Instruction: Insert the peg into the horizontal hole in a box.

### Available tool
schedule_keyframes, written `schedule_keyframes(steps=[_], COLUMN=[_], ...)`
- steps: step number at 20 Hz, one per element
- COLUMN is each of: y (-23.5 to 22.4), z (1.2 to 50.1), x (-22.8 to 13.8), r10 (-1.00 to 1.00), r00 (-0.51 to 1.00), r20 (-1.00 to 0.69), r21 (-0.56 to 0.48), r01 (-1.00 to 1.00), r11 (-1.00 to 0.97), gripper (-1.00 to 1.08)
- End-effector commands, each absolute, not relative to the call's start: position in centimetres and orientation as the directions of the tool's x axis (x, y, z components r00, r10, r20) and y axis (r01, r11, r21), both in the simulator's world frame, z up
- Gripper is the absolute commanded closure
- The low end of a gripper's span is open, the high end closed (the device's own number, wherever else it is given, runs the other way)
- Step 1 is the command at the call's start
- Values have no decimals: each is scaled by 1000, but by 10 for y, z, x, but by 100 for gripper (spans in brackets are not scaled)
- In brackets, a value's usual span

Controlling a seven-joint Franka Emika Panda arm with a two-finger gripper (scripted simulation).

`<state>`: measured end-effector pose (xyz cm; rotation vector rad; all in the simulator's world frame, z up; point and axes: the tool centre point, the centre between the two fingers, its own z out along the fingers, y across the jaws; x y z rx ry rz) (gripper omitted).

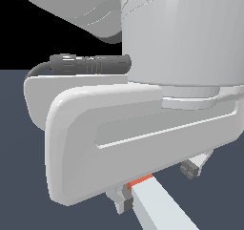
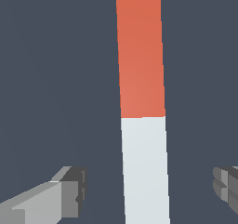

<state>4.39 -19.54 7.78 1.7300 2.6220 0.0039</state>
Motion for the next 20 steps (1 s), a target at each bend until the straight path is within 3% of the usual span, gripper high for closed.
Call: schedule_keyframes(steps=[1, 20], y=[-202, -207], z=[74, 54], x=[48, 53], r10=[910, 902], r00=[-414, -432], r20=[0, 0], r21=[1, 0], r01=[910, 902], r11=[414, 432], gripper=[-92, -92])
